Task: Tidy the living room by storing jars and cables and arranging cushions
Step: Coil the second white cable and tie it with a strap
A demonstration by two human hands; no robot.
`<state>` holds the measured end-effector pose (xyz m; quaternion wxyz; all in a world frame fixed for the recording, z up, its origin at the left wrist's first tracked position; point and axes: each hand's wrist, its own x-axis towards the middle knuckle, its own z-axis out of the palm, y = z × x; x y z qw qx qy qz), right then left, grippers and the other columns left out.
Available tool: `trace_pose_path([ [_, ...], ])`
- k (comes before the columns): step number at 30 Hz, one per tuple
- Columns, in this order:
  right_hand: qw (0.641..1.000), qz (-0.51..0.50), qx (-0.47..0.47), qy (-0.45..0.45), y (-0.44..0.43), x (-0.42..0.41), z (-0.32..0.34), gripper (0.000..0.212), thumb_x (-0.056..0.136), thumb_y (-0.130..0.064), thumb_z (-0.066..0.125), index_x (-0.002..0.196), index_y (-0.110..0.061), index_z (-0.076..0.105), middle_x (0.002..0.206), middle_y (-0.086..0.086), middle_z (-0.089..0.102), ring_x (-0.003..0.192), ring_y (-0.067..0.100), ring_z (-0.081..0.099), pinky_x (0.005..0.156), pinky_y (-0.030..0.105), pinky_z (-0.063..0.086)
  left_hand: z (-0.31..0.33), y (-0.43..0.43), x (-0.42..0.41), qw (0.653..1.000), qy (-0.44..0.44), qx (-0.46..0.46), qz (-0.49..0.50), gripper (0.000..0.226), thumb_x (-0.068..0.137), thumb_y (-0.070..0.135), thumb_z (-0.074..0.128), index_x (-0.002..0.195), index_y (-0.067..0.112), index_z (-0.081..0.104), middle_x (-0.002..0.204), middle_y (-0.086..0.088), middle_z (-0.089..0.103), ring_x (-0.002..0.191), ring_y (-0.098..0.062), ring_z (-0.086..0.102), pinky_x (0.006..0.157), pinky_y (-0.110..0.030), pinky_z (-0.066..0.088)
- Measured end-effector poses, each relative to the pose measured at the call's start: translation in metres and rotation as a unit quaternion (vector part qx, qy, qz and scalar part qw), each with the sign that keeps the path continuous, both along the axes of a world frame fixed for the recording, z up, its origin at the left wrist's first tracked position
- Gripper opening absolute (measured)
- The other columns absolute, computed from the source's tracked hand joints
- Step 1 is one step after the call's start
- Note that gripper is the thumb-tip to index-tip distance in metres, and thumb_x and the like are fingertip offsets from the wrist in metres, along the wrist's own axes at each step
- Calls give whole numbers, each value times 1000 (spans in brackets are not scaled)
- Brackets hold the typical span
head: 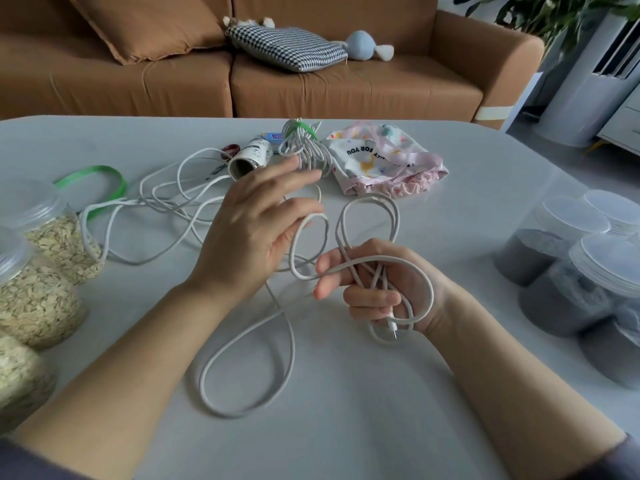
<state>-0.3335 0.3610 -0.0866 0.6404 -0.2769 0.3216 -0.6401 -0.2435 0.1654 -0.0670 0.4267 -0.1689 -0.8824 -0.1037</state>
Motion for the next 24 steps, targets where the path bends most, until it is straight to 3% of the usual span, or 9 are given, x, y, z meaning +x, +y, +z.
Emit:
trace_pose_path([
  [3, 1000, -6, -24, 5, 0, 2, 0, 30, 84, -8, 55, 111, -1, 65, 106, 20, 69, 41, 0, 49, 43, 16, 36, 1, -2, 2, 999, -27, 14, -33, 23, 96, 6, 54, 117, -2, 60, 138, -10, 54, 135, -28, 45, 106, -46, 39],
  [7, 999, -11, -33, -11, 1, -1, 0, 34, 83, -3, 53, 115, 2, 63, 112, 23, 67, 43, 3, 52, 45, 17, 40, 2, 2, 4, 997, -39, 22, -64, 41, 96, 5, 54, 135, 9, 43, 144, -13, 45, 135, -27, 44, 107, -45, 40],
  [12, 1000, 22, 5, 12, 0, 4, 4, 38, 86, -34, 63, 109, -4, 67, 108, 20, 69, 40, 2, 48, 42, 16, 35, 4, 1, 7, 1000, -7, 12, -2, 19, 100, 12, 50, 114, 13, 63, 122, -16, 59, 104, -34, 59, 84, -47, 49],
  [15, 998, 25, 20, 58, 4, 14, 8, 40, 82, -25, 69, 117, -10, 62, 104, 17, 69, 43, 2, 44, 46, 16, 37, 4, 1, 7, 1000, 5, 8, 19, 17, 98, 10, 53, 101, 4, 68, 113, -14, 63, 96, -34, 61, 79, -47, 48],
  [19, 990, 53, 6, 131, 4, 20, 10, 48, 79, -22, 72, 122, -8, 55, 88, 8, 67, 57, 10, 51, 61, 24, 49, 0, 5, 10, 994, -67, 89, 4, 20, 98, 10, 46, 105, 3, 63, 96, -8, 68, 85, -22, 62, 70, -40, 48],
  [24, 983, 88, 28, 160, 1, 25, 13, 47, 78, -22, 75, 118, -5, 57, 80, 6, 57, 61, 12, 54, 68, 29, 54, -1, 13, 6, 987, -89, 129, -46, 27, 91, -3, 41, 108, 15, 51, 93, 4, 52, 75, -10, 54, 64, -34, 47],
])
